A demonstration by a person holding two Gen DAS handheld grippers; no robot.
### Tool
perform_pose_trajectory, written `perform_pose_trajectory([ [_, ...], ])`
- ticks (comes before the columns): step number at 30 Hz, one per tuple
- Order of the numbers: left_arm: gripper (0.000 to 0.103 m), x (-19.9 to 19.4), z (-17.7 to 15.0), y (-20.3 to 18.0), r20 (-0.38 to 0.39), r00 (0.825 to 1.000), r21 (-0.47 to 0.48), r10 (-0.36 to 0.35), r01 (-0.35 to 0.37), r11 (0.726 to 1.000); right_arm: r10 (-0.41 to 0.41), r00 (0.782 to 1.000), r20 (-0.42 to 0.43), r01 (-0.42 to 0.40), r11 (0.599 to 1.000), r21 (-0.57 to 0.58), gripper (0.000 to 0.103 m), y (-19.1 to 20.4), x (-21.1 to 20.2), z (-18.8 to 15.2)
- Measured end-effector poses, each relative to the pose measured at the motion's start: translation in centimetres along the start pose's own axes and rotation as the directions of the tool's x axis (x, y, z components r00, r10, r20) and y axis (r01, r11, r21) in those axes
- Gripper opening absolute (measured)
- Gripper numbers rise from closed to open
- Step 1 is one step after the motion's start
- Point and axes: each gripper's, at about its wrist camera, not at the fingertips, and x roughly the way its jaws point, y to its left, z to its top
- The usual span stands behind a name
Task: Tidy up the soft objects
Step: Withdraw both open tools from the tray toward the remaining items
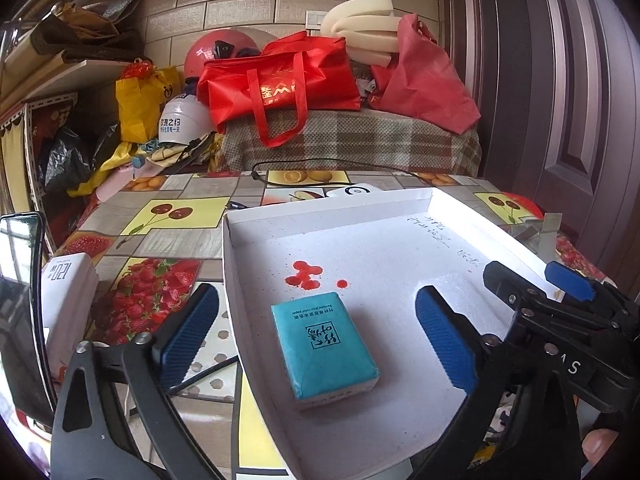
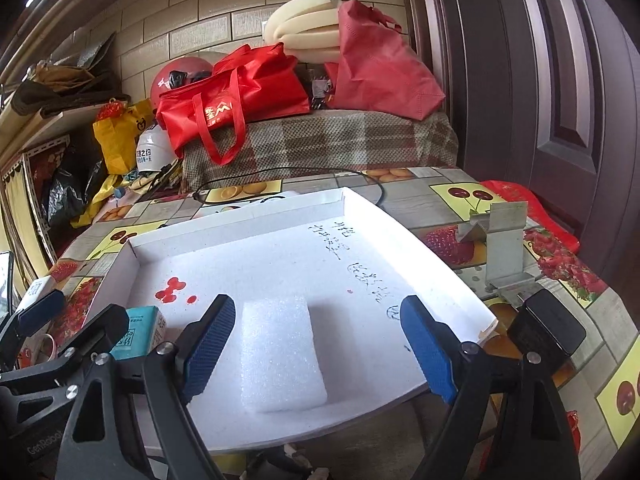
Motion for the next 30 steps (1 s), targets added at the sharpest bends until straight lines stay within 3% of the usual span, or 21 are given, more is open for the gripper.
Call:
perform_pose_trajectory([
  [8,0.103,-0.1,0.0,0.0,0.007,1.0,-0.005,-0.004,0.004,1.0,-0.028,0.999,0.04,0.027,1.0,0.002,0.086,0.1,-0.7,-0.1],
  [17,0.103,-1.7,-0.2,0.8,0.084,0.996,-0.034,-0.019,0.022,0.999,-0.038,0.981,0.192,0.042,0.999,-0.017,0.088,0.3,-3.9,-0.6],
  [19,0.103,-1.9,-0.2,0.7,0.083,0.996,-0.021,-0.018,0.02,1.0,-0.044,0.979,0.201,0.048,0.999,-0.014,0.092,0.0,-4.4,-0.8],
  [27,0.103,-3.6,-1.0,1.2,0.095,0.995,0.003,-0.018,0.018,1.0,-0.051,0.98,0.19,0.05,0.999,0.01,0.092,-1.7,-5.7,-1.5],
  [30,0.103,-4.6,-1.6,1.9,0.084,0.996,-0.004,-0.035,0.036,0.999,-0.053,0.981,0.186,0.052,0.999,0.01,0.103,-2.2,-6.3,-1.9],
])
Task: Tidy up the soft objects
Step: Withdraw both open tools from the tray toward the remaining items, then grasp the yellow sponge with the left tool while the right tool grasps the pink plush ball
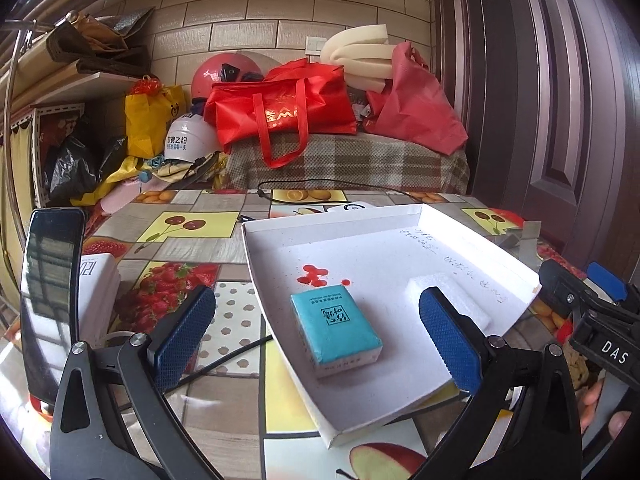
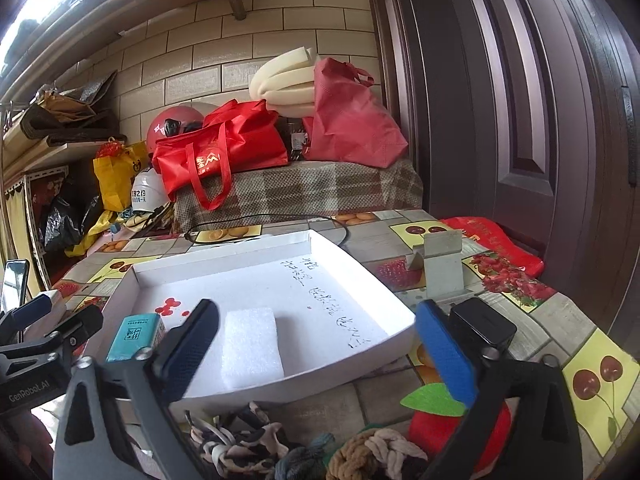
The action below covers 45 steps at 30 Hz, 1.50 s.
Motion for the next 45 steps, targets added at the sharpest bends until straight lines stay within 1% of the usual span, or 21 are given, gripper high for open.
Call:
perform_pose_trajectory([
  [2,0.103,-0.8,-0.4,0.5,-0.009,1.0,-0.006,-0.018,0.018,1.0,-0.001,1.0,0.0,0.001,1.0,-0.002,0.103,-0.3,-0.5,-0.1],
  [6,0.103,-3.0,-1.3,1.5,-0.004,0.999,-0.004,-0.044,0.044,0.999,0.003,1.0,-0.006,-0.003,1.0,-0.009,0.103,-1.0,-1.9,-0.6],
  [10,0.103,-5.0,-2.3,1.8,-0.036,0.995,0.023,-0.093,0.093,0.995,0.028,0.999,-0.035,-0.028,1.0,0.001,0.103,-2.3,-3.7,-1.4],
  [12,0.103,-5.8,-2.9,1.8,-0.066,0.99,0.038,-0.124,0.127,0.991,0.053,0.996,-0.076,-0.053,0.999,0.006,0.103,-3.2,-4.4,-1.8],
  [14,0.103,-6.7,-3.5,1.8,-0.096,0.983,0.053,-0.155,0.161,0.986,0.096,0.988,-0.118,-0.094,0.995,0.022,0.103,-4.1,-5.1,-2.3],
  [17,0.103,-7.8,-4.2,1.3,-0.138,0.971,0.082,-0.195,0.207,0.975,0.185,0.967,-0.177,-0.179,0.983,0.051,0.103,-5.1,-6.3,-3.2],
  [18,0.103,-8.0,-4.5,1.0,-0.164,0.964,0.095,-0.209,0.226,0.969,0.217,0.958,-0.189,-0.209,0.976,0.062,0.103,-5.4,-6.7,-3.5],
  [20,0.103,-8.2,-5.2,0.1,-0.228,0.944,0.121,-0.238,0.27,0.955,0.294,0.932,-0.214,-0.284,0.956,0.075,0.103,-5.6,-7.5,-4.0],
  [23,0.103,-8.5,-6.2,-1.0,-0.295,0.92,0.142,-0.26,0.311,0.94,0.389,0.881,-0.269,-0.387,0.92,0.064,0.103,-5.2,-8.5,-4.5],
  [25,0.103,-8.7,-6.5,-1.4,-0.313,0.915,0.154,-0.254,0.313,0.937,0.437,0.85,-0.294,-0.448,0.894,0.034,0.103,-4.2,-9.4,-4.8],
  [27,0.103,-8.5,-6.7,-1.7,-0.329,0.912,0.16,-0.247,0.311,0.937,0.469,0.825,-0.315,-0.5,0.866,-0.022,0.103,-2.8,-10.2,-4.9],
  [29,0.103,-8.0,-7.0,-1.9,-0.356,0.901,0.162,-0.246,0.319,0.934,0.499,0.792,-0.35,-0.555,0.828,-0.076,0.103,-1.2,-10.9,-5.2],
  [30,0.103,-7.9,-7.1,-2.0,-0.367,0.896,0.166,-0.248,0.326,0.931,0.521,0.767,-0.374,-0.589,0.804,-0.089,0.103,-0.4,-11.1,-5.5],
  [32,0.103,-7.9,-7.3,-2.4,-0.383,0.887,0.181,-0.259,0.347,0.92,0.558,0.702,-0.443,-0.656,0.749,-0.095,0.103,1.0,-11.4,-6.4],
  [33,0.103,-7.9,-7.4,-2.7,-0.391,0.883,0.192,-0.26,0.355,0.915,0.561,0.677,-0.475,-0.676,0.729,-0.103,0.103,1.7,-11.5,-6.9],
  [34,0.103,-7.8,-7.6,-3.1,-0.402,0.878,0.206,-0.259,0.362,0.909,0.552,0.664,-0.504,-0.686,0.719,-0.116,0.103,2.3,-11.5,-7.4],
  [36,0.103,-7.5,-8.0,-3.9,-0.434,0.865,0.236,-0.25,0.377,0.895,0.529,0.644,-0.553,-0.694,0.707,-0.132,0.103,3.2,-11.1,-8.2],
  [38,0.103,-7.1,-8.4,-4.6,-0.462,0.855,0.264,-0.235,0.386,0.884,0.513,0.629,-0.584,-0.698,0.704,-0.134,0.103,3.7,-10.6,-8.6],
  [42,0.102,-6.7,-8.9,-5.4,-0.497,0.84,0.292,-0.218,0.399,0.869,0.494,0.616,-0.613,-0.7,0.7,-0.14,0.103,4.2,-10.2,-8.9],
  [44,0.102,-6.4,-9.0,-5.3,-0.505,0.835,0.288,-0.217,0.4,0.87,0.488,0.613,-0.621,-0.703,0.695,-0.148,0.102,4.5,-10.1,-9.0],
  [45,0.102,-6.3,-8.9,-5.2,-0.51,0.832,0.281,-0.219,0.401,0.872,0.488,0.61,-0.625,-0.707,0.691,-0.15,0.1,4.6,-10.3,-9.1],
])
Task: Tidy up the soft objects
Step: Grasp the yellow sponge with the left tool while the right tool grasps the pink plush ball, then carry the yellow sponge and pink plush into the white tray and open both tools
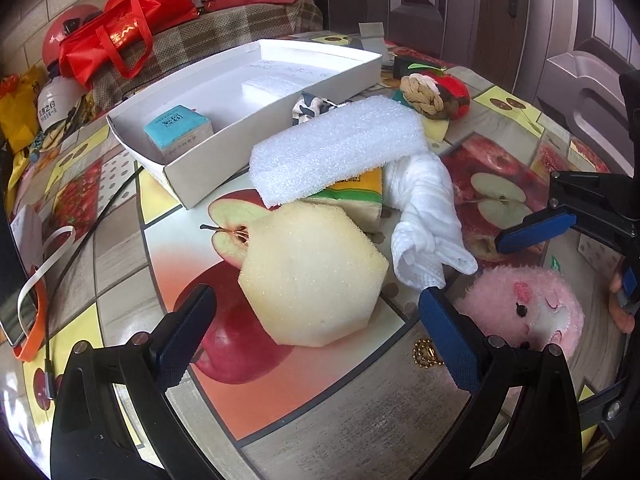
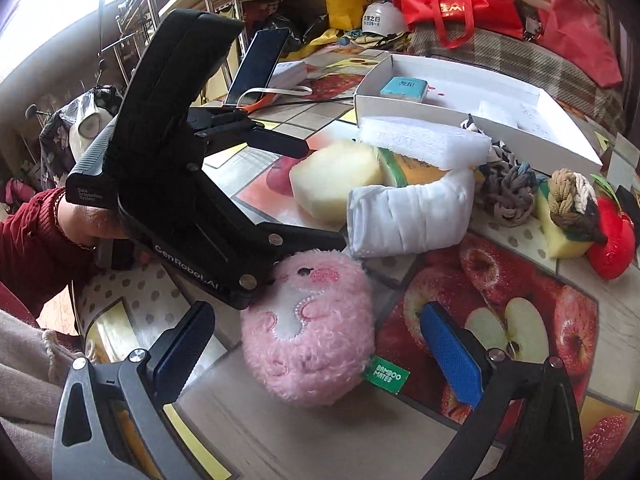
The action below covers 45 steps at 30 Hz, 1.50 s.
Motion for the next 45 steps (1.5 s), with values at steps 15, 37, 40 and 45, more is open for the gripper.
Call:
perform_pose_trajectory([
  [15,0.056,-1.5,-0.4,0.3,0.057,0.998,-0.02,0.003,-0.002,1.0,-0.025,1.0,0.005,0.025,0.998,-0.052,0.052,1.3,-0.6,-1.0],
  [37,0.057,-7.4,-0.6,1.3,0.451,0.844,-0.261,0.291,-0.186,0.947,-0.634,0.667,0.392,0.453,0.762,0.462,0.053,-6.9,-10.2,-2.5],
  [40,0.057,-6.7,0.4,1.2,0.458,0.838,-0.261,0.296,-0.191,0.946,-0.615,0.683,0.393,0.446,0.778,0.443,0.054,-7.2,-9.1,-1.3],
  [45,0.058,-5.8,1.6,1.9,0.466,0.825,-0.284,0.32,-0.203,0.937,-0.598,0.713,0.366,0.441,0.788,0.429,0.054,-7.7,-7.0,0.0],
])
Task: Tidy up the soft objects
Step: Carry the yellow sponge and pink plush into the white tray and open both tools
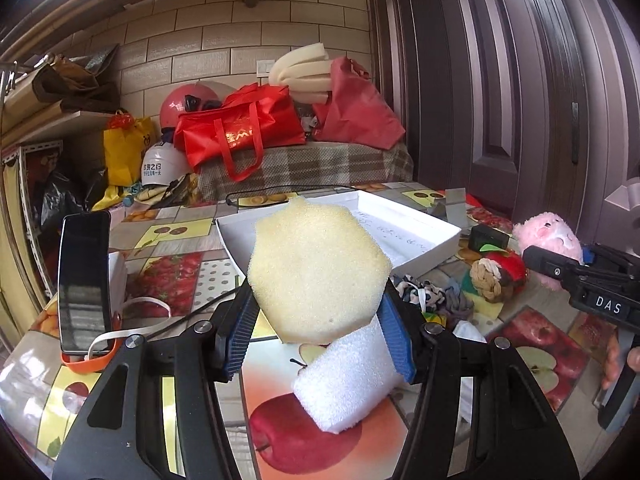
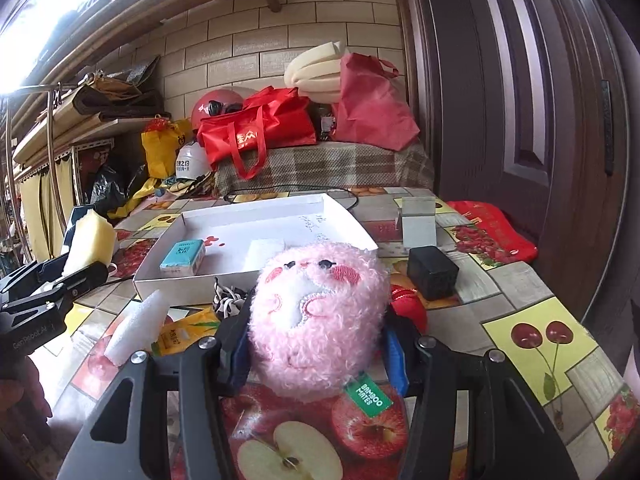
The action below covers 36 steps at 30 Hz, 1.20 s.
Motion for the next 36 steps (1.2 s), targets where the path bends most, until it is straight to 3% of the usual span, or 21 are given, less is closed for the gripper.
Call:
perform_pose_trajectory([
  [25,0.059,6.5,2.3,1.4,-0.001,0.995,-0.038,0.099,-0.099,0.994,-0.021,0.999,0.03,0.021,1.0,0.013,0.054,3.0,6.6,3.1],
  [36,0.059,10.6,3.2,2.9,-0.066,0.991,-0.093,0.117,-0.123,0.988,-0.038,0.999,0.009,0.037,0.997,0.063,0.054,3.0,10.5,4.5],
])
